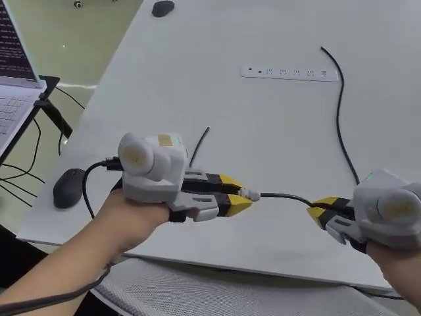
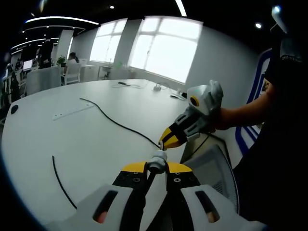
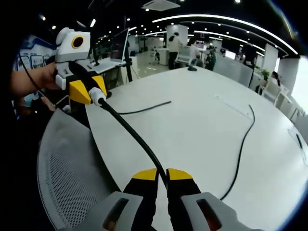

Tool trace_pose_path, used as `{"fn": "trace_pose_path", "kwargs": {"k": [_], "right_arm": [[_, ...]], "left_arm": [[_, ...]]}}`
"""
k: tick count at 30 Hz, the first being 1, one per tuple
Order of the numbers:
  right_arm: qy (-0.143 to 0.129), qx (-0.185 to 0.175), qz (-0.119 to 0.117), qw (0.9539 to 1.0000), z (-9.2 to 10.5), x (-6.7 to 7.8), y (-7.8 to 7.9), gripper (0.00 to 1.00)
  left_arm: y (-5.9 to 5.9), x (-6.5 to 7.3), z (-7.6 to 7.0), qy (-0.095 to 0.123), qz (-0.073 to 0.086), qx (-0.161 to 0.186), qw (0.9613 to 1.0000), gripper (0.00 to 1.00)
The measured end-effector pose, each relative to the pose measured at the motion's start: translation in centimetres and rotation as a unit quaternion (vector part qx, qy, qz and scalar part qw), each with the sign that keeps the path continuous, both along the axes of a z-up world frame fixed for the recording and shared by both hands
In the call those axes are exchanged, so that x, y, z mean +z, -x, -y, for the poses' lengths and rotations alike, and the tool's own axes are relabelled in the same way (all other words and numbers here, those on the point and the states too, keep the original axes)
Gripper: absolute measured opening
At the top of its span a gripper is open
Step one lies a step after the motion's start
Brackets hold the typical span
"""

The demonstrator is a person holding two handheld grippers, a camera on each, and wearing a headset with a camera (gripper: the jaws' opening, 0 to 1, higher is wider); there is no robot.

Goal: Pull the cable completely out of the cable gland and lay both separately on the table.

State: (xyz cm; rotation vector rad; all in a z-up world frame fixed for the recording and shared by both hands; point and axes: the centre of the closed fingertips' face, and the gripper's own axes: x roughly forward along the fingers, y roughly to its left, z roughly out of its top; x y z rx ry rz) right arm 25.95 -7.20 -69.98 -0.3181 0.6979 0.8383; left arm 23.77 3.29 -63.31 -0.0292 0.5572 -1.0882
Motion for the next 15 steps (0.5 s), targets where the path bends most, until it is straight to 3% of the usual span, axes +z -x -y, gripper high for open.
{"fn": "trace_pose_path", "kwargs": {"k": [4, 6, 10, 13, 15], "right_arm": [[0.001, 0.013, 0.008, 0.9999, -0.2, 0.9, 0.5, 0.08], [-0.003, 0.019, 0.021, 0.9996, -0.7, 2.1, 0.6, 0.15], [-0.020, 0.049, 0.039, 0.9978, -3.1, 4.8, 1.4, 0.17], [0.011, 0.092, 0.075, 0.9928, -4.7, 5.6, 1.6, 0.15], [0.019, 0.095, 0.112, 0.9890, -5.7, 6.5, 1.2, 0.14]], "left_arm": [[-0.2, 0.0, -0.2, 0.002, -0.003, 0.009, 1.0000, 0.15], [-0.2, -0.1, -0.1, -0.001, -0.002, 0.008, 1.0000, 0.15], [-0.1, 0.0, 0.2, -0.002, 0.003, 0.006, 1.0000, 0.15], [-0.1, -0.3, 0.5, -0.008, 0.001, 0.006, 0.9999, 0.15], [0.0, -0.4, 0.6, -0.011, 0.004, 0.004, 0.9999, 0.15]]}}
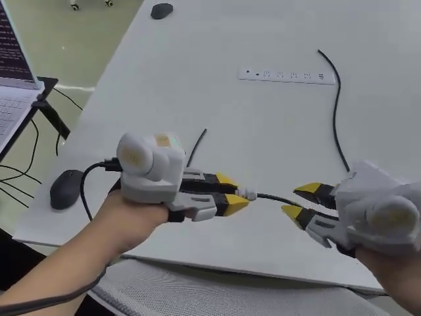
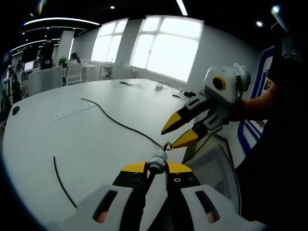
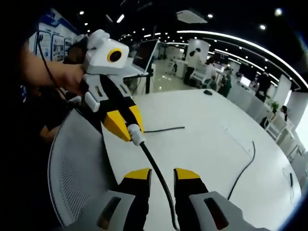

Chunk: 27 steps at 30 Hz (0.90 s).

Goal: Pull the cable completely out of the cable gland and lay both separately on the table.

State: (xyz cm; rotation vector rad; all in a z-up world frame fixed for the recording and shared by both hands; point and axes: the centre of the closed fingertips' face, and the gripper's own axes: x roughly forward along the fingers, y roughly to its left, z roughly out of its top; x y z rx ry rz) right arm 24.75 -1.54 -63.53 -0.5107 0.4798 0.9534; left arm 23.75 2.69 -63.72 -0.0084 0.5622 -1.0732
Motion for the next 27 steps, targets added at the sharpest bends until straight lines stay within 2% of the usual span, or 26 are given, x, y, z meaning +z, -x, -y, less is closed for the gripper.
{"fn": "trace_pose_path", "kwargs": {"k": [1, 2, 7, 10, 14, 18, 21, 27], "right_arm": [[0.005, 0.011, 0.014, 0.9998, -0.6, 0.2, 0.1, 0.12], [0.010, 0.018, 0.014, 0.9997, -0.9, 0.0, 0.4, 0.10], [0.027, 0.028, -0.001, 0.9993, -1.9, -1.3, 0.9, 0.10], [0.032, 0.036, 0.014, 0.9987, -2.2, -1.1, 0.9, 0.08], [0.036, 0.039, 0.018, 0.9984, -2.5, -1.2, 0.8, 0.06], [0.061, 0.053, 0.041, 0.9958, -2.5, -1.6, 0.8, 0.04], [0.061, 0.052, 0.040, 0.9960, -2.5, -1.6, 0.8, 0.02], [0.061, 0.051, 0.036, 0.9962, -2.5, -2.1, 0.8, 0.02]], "left_arm": [[0.0, -0.1, 0.0, -0.005, 0.002, -0.001, 1.0000, 0.15], [0.0, -0.2, 0.0, -0.009, 0.001, -0.001, 1.0000, 0.15], [-0.2, 0.0, -0.1, -0.006, -0.001, 0.004, 1.0000, 0.15], [-0.2, -0.2, 0.0, -0.013, -0.002, 0.001, 0.9999, 0.15], [-0.3, -0.3, 0.1, -0.014, -0.002, 0.003, 0.9999, 0.15], [-0.3, -0.6, 0.1, -0.021, -0.004, 0.002, 0.9998, 0.15], [-0.1, -0.7, 0.2, -0.025, -0.002, 0.000, 0.9997, 0.15], [0.0, -1.0, 0.2, -0.025, -0.008, 0.003, 0.9996, 0.15]]}}
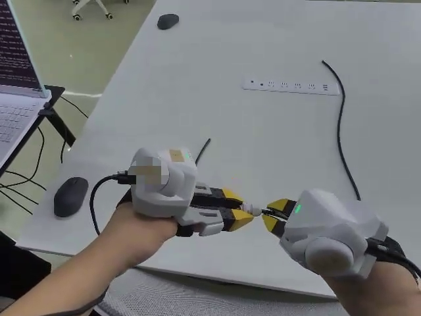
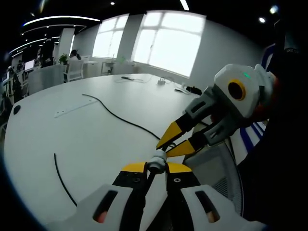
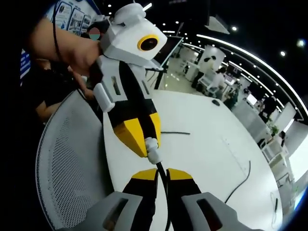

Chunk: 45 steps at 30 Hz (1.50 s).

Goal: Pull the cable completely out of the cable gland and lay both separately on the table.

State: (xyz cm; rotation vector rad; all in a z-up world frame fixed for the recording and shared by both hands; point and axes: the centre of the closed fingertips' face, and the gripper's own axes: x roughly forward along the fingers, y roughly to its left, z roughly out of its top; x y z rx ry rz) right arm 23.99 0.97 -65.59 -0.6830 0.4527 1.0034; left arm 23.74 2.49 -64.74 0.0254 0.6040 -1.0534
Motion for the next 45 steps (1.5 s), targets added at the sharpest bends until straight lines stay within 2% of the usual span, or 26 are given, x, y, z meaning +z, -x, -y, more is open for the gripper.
{"fn": "trace_pose_path", "kwargs": {"k": [3, 6, 16, 19, 27, 33, 38, 40, 41, 42, 45], "right_arm": [[0.000, 0.000, -0.002, 1.0000, 0.0, -0.3, 0.1, 0.01], [-0.011, -0.013, -0.014, 0.9998, 0.2, -0.4, 0.1, 0.00], [-0.031, -0.035, -0.022, 0.9987, 0.6, -0.4, -0.3, 0.00], [-0.029, -0.038, -0.022, 0.9986, 0.8, -0.5, -0.5, 0.00], [-0.036, -0.066, -0.038, 0.9964, 2.2, -1.1, -1.3, 0.00], [-0.049, -0.096, -0.056, 0.9927, 3.4, -1.9, -1.8, 0.00], [-0.065, -0.129, -0.078, 0.9864, 4.6, -2.5, -2.3, 0.00], [-0.077, -0.141, -0.090, 0.9830, 4.8, -2.8, -2.4, 0.00], [-0.080, -0.154, -0.100, 0.9798, 5.2, -3.1, -2.5, 0.00], [-0.079, -0.157, -0.100, 0.9793, 5.5, -3.3, -2.6, 0.00], [-0.096, -0.186, -0.121, 0.9704, 6.5, -3.9, -2.9, 0.00]], "left_arm": [[0.1, -0.1, 0.1, -0.002, 0.000, -0.004, 1.0000, 0.14], [0.1, -0.1, 0.2, -0.001, 0.004, -0.004, 1.0000, 0.14], [-0.1, 0.0, 0.5, 0.005, 0.009, -0.002, 0.9999, 0.14], [-0.3, 0.0, 0.4, 0.006, 0.010, 0.000, 0.9999, 0.14], [-0.6, 0.2, 0.1, 0.010, 0.012, 0.011, 0.9998, 0.14], [-0.7, 0.4, 0.1, 0.015, 0.014, 0.016, 0.9997, 0.14], [-0.7, 0.6, 0.2, 0.021, 0.013, 0.020, 0.9995, 0.14], [-0.7, 0.6, 0.3, 0.021, 0.014, 0.019, 0.9995, 0.14], [-0.7, 0.6, 0.3, 0.021, 0.014, 0.019, 0.9995, 0.14], [-0.7, 0.6, 0.2, 0.021, 0.014, 0.019, 0.9995, 0.14], [-0.8, 0.9, 0.2, 0.026, 0.015, 0.020, 0.9994, 0.14]]}}
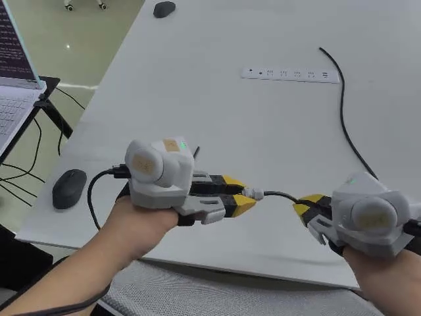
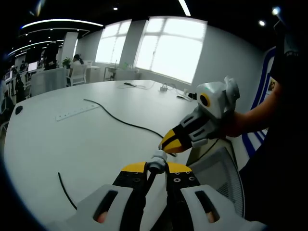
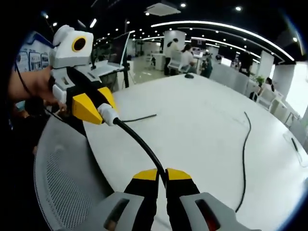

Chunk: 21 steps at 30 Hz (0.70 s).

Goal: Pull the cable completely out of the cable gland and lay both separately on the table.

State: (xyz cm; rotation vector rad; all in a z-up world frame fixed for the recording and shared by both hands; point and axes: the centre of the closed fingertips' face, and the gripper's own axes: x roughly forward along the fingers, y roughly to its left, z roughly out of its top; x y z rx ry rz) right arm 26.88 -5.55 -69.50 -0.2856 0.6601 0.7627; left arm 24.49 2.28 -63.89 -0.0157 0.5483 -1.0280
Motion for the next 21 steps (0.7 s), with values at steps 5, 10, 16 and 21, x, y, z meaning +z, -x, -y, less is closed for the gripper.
{"fn": "trace_pose_path", "kwargs": {"k": [5, 10, 16, 21], "right_arm": [[-0.014, -0.037, -0.027, 0.9989, 1.4, -1.2, -0.1, 0.00], [-0.019, -0.069, -0.050, 0.9961, 2.5, -2.3, -0.1, 0.00], [-0.046, -0.127, -0.102, 0.9857, 4.0, -4.0, 0.2, 0.00], [-0.061, -0.146, -0.122, 0.9799, 4.2, -4.0, 0.3, 0.00]], "left_arm": [[0.0, 0.1, 0.0, 0.000, 0.003, 0.002, 1.0000, 0.14], [0.1, 0.0, 0.1, 0.000, 0.003, 0.001, 1.0000, 0.14], [0.2, -0.1, 0.0, -0.001, 0.004, 0.001, 1.0000, 0.14], [0.4, -0.2, 0.0, -0.003, 0.003, 0.000, 1.0000, 0.14]]}}
